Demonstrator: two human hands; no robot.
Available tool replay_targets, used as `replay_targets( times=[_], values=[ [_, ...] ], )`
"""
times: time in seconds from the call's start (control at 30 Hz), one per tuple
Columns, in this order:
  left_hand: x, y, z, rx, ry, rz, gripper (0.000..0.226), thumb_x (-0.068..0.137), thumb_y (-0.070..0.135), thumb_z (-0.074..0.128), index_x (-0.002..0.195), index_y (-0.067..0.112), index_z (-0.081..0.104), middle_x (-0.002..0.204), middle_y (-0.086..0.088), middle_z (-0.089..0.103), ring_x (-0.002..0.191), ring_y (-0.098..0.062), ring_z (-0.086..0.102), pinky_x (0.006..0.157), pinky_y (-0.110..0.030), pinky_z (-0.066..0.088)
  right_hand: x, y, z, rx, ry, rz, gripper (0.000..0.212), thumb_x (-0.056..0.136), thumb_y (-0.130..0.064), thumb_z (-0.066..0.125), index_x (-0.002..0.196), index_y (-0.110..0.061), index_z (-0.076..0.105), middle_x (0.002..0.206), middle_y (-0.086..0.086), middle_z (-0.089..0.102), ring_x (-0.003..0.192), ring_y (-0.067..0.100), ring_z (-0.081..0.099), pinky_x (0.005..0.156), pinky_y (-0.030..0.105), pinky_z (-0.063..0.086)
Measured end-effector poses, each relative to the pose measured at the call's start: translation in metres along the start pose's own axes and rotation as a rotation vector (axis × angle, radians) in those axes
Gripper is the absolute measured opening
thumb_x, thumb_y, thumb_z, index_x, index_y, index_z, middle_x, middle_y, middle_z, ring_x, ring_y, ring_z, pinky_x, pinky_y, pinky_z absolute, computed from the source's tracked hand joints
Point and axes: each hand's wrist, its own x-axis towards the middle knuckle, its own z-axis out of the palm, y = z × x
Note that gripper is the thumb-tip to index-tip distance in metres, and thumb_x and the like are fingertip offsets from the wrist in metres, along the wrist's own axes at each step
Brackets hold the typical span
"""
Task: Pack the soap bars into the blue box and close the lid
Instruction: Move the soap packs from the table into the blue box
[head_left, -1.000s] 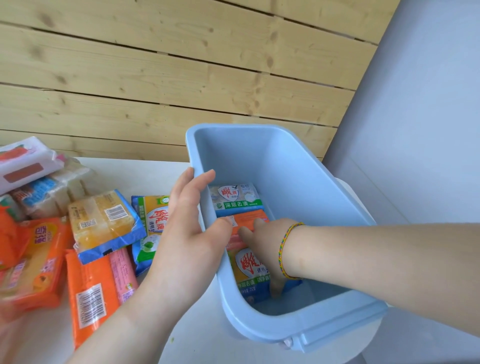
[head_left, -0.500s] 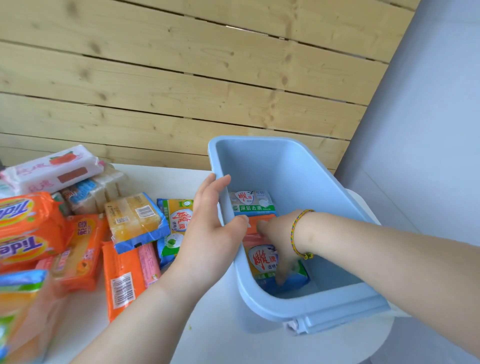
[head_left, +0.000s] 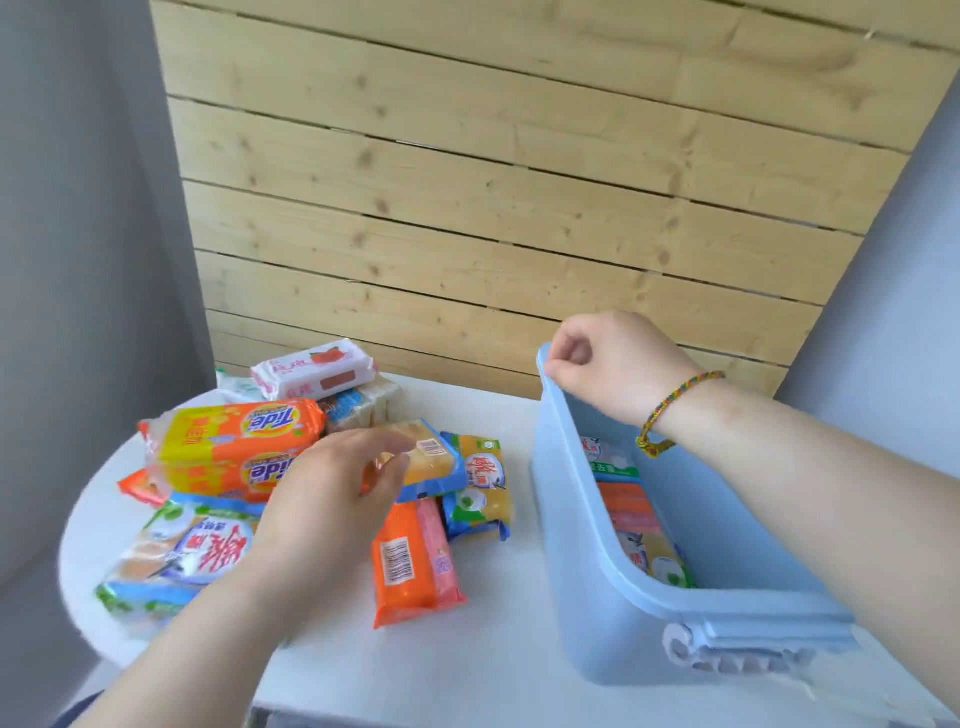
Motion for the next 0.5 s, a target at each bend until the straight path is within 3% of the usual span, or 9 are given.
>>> replay_targets(
  times=[0.07,0.13,0.17,0.23,0.27,0.3,0.33,0.4,0.5],
  values=[
    [-0.004,-0.025,-0.019,0.115,0.053,-0.027,0.017,0.082,0.014,0.057,0.093,0.016,0.069,0.096,-0.002,0.071,0.091,-0.023,0.061,0.070,-0.025,0.035,0.006,-0.036,0.011,0.001,-0.032,-0.069,0.009,0.084,-0.017,0.056,0.079,-0.015,0.064,0.068,-0.010,0.057,0.077,0.015,0.050,0.059,0.018,0.027],
    [-0.005,-0.040,-0.021,0.160,0.040,-0.052,0.016,0.080,0.010,0.059,0.091,0.013,0.070,0.095,-0.007,0.072,0.094,-0.028,0.062,0.075,-0.030,0.040,0.010,-0.056,0.029,-0.060,-0.165,-0.078,0.017,0.085,-0.018,0.055,0.089,-0.006,0.066,0.091,0.005,0.068,0.087,0.023,0.058,0.066,0.021,0.038],
    [-0.006,-0.046,-0.020,0.167,0.028,-0.071,0.017,0.080,0.009,0.059,0.091,0.012,0.070,0.096,-0.009,0.072,0.095,-0.029,0.062,0.078,-0.032,0.042,0.012,-0.064,0.041,-0.116,-0.272,-0.064,0.018,0.085,-0.019,0.055,0.087,-0.004,0.066,0.091,0.009,0.068,0.086,0.025,0.061,0.066,0.023,0.042],
    [-0.013,-0.060,-0.023,0.173,0.008,-0.101,0.017,0.079,0.009,0.060,0.092,0.011,0.070,0.097,-0.008,0.072,0.096,-0.030,0.061,0.081,-0.032,0.042,0.012,-0.082,0.071,-0.247,-0.478,-0.023,0.024,0.085,-0.023,0.055,0.066,-0.008,0.055,0.072,0.008,0.060,0.064,0.024,0.057,0.051,0.021,0.039],
    [-0.016,-0.065,-0.021,0.179,-0.004,-0.105,0.016,0.079,0.009,0.060,0.092,0.011,0.070,0.097,-0.008,0.072,0.096,-0.029,0.062,0.080,-0.032,0.042,0.011,-0.085,0.084,-0.289,-0.532,0.009,0.027,0.086,-0.024,0.054,0.064,-0.010,0.049,0.072,0.007,0.057,0.063,0.025,0.055,0.049,0.020,0.036],
    [-0.019,-0.069,-0.019,0.193,-0.018,-0.104,0.016,0.079,0.010,0.060,0.092,0.012,0.070,0.096,-0.006,0.072,0.096,-0.029,0.062,0.079,-0.031,0.042,0.013,-0.085,0.099,-0.289,-0.558,0.052,0.022,0.087,-0.027,0.054,0.074,-0.009,0.052,0.083,0.009,0.059,0.074,0.027,0.058,0.053,0.021,0.037],
    [-0.021,-0.072,-0.018,0.216,-0.035,-0.093,0.016,0.079,0.011,0.061,0.092,0.013,0.070,0.096,-0.005,0.072,0.096,-0.028,0.063,0.080,-0.032,0.043,0.013,-0.084,0.110,-0.244,-0.531,0.112,0.024,0.086,-0.030,0.055,0.094,-0.007,0.054,0.103,0.011,0.059,0.093,0.029,0.060,0.063,0.024,0.040],
    [-0.022,-0.075,-0.017,0.242,-0.035,-0.063,0.015,0.078,0.013,0.062,0.091,0.013,0.070,0.095,-0.004,0.073,0.096,-0.028,0.064,0.083,-0.034,0.045,0.019,-0.076,0.128,-0.117,-0.415,0.266,0.058,0.082,-0.038,0.059,0.126,-0.007,0.038,0.129,0.011,0.046,0.120,0.030,0.048,0.085,0.032,0.042],
    [-0.021,-0.075,-0.017,0.260,-0.053,-0.074,0.017,0.080,0.018,0.060,0.094,0.016,0.070,0.099,-0.002,0.073,0.098,-0.027,0.062,0.086,-0.033,0.043,0.026,-0.070,0.149,-0.094,-0.322,0.361,0.080,0.073,-0.054,0.062,0.132,-0.011,0.029,0.133,0.009,0.035,0.126,0.030,0.036,0.099,0.036,0.037]
  ],
)
